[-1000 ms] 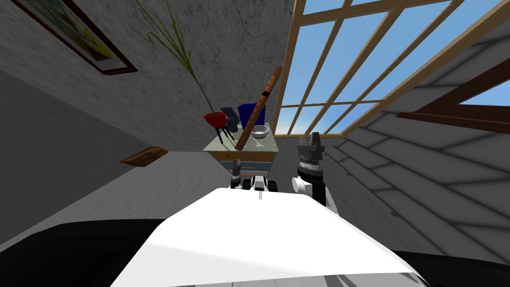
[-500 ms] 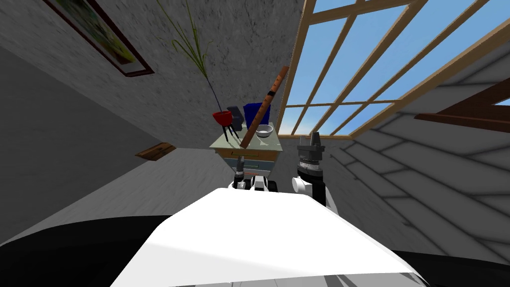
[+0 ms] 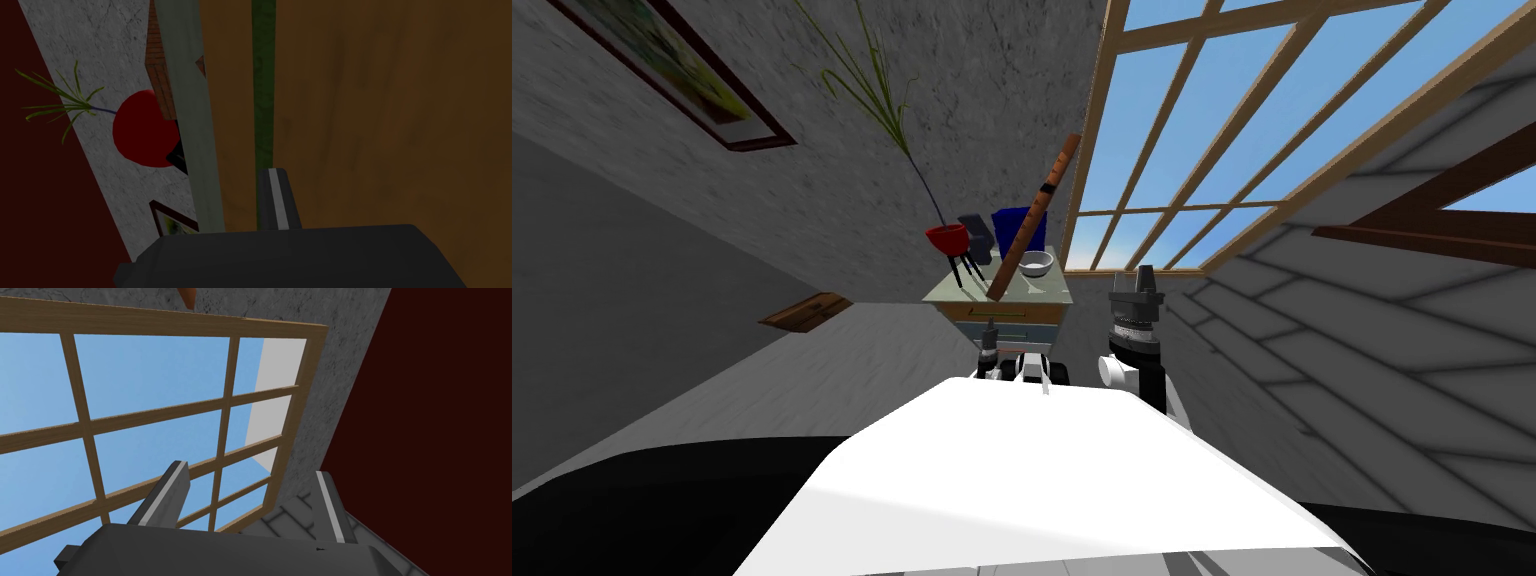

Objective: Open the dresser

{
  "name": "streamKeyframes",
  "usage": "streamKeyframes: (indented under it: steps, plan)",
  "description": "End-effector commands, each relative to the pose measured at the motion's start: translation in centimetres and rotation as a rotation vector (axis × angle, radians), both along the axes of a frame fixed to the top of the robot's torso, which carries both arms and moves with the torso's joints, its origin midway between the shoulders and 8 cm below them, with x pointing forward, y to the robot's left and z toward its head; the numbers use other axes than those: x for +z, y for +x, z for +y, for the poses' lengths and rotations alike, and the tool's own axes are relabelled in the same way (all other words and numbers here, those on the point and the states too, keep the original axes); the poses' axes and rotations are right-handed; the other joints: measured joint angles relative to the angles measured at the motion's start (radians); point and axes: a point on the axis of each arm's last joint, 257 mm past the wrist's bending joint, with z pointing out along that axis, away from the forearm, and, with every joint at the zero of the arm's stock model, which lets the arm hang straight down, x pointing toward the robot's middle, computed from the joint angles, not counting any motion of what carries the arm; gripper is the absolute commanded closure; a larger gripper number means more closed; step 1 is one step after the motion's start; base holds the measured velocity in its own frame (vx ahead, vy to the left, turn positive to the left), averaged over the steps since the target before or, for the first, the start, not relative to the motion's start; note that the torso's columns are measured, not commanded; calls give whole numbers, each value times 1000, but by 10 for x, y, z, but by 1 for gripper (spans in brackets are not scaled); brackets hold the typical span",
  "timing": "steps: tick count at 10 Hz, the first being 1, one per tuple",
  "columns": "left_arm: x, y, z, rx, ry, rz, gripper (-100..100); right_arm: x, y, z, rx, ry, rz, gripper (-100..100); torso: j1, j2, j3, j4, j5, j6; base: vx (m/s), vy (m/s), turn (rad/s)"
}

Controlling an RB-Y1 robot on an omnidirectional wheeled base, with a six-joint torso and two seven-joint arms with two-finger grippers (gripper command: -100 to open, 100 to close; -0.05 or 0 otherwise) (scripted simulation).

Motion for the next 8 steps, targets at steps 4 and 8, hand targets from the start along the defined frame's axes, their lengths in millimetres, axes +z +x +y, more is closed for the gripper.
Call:
streamKeyframes:
  steps: [4, 8]
  plan:
    - [-8, -45, 35, 55, -5, -4, 100, 0, 0, 0, 0, 0, 0, 0, -1, 0, 0, 0, 0, 0, 43, -30, -88]
    - [-13, -86, 57, 83, 5, 3, 100, 0, 0, 0, 0, 0, 0, 0, 0, 1, 0, 0, 0, 0, 38, -25, -104]
